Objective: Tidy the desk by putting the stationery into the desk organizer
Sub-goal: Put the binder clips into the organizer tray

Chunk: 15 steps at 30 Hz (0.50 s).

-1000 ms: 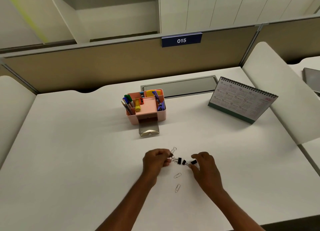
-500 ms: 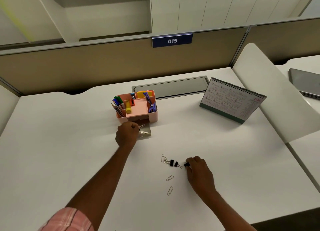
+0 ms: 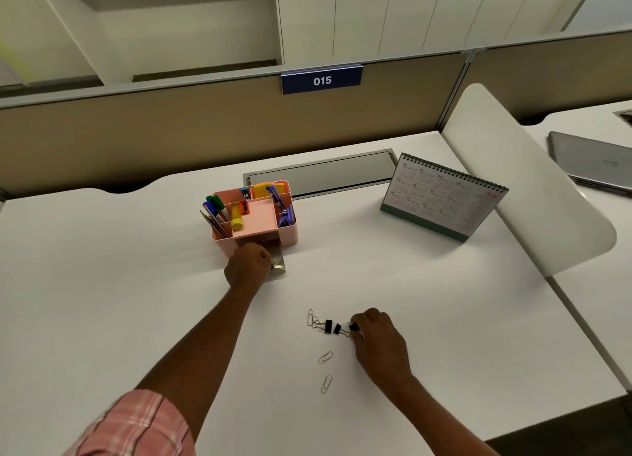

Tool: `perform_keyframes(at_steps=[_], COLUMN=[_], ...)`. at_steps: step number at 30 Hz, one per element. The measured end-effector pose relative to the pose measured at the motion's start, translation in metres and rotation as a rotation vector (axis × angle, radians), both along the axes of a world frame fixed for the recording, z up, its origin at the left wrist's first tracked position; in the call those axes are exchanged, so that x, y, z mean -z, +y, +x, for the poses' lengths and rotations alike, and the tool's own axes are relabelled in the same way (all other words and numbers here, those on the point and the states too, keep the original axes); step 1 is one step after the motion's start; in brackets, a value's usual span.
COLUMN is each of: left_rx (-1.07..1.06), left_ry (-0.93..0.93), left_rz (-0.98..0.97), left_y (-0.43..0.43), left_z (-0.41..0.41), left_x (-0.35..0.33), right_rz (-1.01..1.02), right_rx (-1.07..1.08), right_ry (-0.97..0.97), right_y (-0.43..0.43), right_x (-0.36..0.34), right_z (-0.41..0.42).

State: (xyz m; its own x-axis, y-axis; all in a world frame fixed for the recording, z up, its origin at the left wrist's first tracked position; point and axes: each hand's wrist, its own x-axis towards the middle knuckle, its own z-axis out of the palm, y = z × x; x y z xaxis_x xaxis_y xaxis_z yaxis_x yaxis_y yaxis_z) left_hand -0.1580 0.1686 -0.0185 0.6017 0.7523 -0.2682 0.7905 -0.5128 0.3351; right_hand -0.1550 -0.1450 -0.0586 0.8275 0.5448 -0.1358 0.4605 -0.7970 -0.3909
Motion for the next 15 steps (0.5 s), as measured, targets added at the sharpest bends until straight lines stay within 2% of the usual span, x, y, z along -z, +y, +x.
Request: perform_keyframes(at_steps=[5,8,11,13,15], left_rx=[-0.037,-0.115,-0.091,-0.056,-0.059], left_ry=[-0.004,-0.124,-0.282,-0.307,-0.314], left_rz=[0.011,0.064,0.041,-0.120,-0.489], left_y=[-0.002,-0.016,-0.049,-0.074,-0.099], left_z=[-0.001,-0.006,-0.019,-0.033,-0.049], left_x=[-0.002,-0.007,-0.013,-0.015,-0.015], right_rz=[0.000,0.006,0.044,0.092,0.185], right_rx=[-0.004,0.002,0.036,0.049,0.059], right_ry=[0.015,0.028,0.034,0.032,0.064], right_y=[0.001,0.001,0.002,0.002,0.004], right_x=[0.001,-0.001,-0.007,-0.011,-0.016], right_z=[-0.001,0.000,-0.003,-0.006,-0.010])
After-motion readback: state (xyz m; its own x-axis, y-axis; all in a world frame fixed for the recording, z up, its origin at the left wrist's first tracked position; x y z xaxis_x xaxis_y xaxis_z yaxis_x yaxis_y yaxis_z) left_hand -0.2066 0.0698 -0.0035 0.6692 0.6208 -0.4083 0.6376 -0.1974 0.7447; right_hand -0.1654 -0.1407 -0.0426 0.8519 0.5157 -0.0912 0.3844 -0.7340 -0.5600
